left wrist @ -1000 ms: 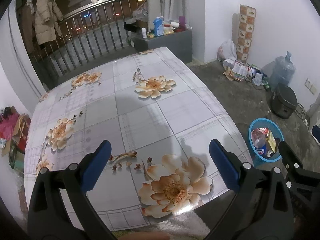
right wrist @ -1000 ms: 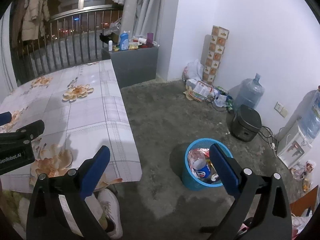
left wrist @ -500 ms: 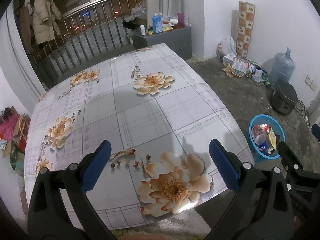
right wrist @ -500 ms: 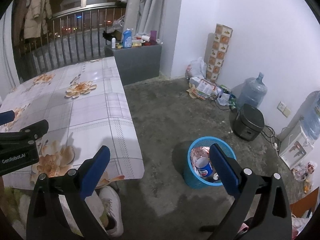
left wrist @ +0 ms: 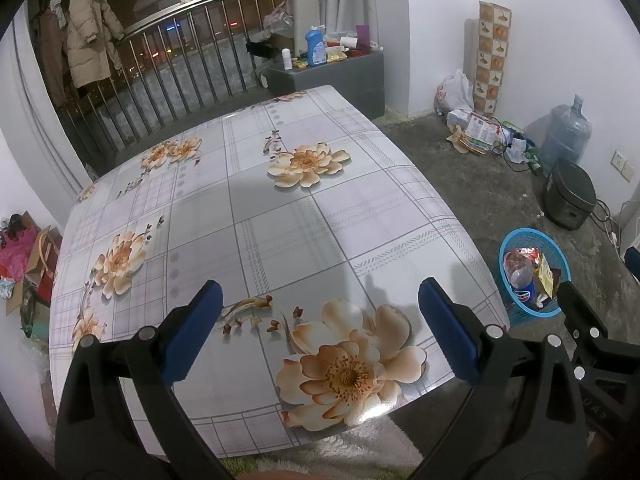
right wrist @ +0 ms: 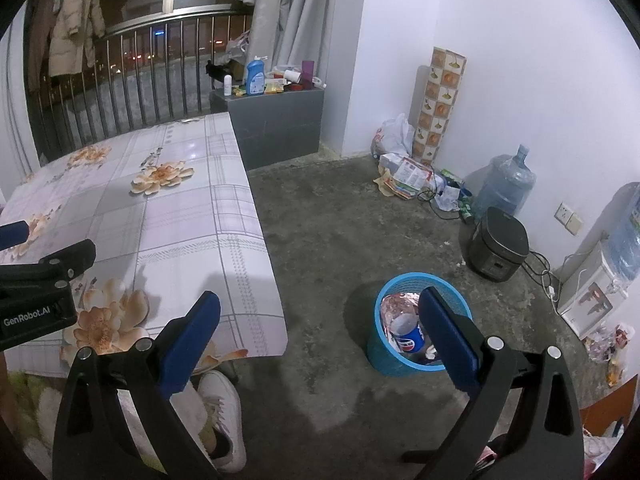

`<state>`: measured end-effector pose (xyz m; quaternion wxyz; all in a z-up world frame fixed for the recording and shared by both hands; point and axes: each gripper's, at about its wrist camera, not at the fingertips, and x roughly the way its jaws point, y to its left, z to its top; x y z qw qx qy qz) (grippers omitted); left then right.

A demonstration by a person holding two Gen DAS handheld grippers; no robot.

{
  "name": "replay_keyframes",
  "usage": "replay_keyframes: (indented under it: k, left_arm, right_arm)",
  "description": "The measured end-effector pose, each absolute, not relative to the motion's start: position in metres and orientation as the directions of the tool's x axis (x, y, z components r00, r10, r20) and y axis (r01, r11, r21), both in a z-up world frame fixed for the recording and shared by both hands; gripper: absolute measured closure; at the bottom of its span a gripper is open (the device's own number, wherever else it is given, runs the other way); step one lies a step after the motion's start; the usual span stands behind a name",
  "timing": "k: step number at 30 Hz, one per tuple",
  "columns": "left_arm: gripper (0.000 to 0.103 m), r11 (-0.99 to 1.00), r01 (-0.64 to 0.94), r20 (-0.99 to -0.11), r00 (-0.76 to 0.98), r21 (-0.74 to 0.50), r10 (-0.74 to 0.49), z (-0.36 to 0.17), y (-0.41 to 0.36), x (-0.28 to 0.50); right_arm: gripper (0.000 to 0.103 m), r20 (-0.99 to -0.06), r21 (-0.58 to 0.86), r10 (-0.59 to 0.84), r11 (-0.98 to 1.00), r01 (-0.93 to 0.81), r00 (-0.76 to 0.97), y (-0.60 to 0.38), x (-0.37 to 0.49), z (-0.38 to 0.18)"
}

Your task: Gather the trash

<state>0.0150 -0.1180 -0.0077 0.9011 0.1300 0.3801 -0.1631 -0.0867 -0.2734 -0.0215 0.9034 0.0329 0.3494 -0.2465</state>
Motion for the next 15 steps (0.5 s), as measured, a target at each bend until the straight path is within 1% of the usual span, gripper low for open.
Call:
replay_keyframes:
  k: [15]
  left_arm:
    - [0.009, 0.913, 0.393, -0.73, 0.655, 0.112, -0.193, -0.0088, -0.1171, 0.0141]
  right_arm:
    - [0.006, -0.648, -0.117, -0.426, 0.874, 0.471, 0.631, -0.2787, -0.0901, -0.0211]
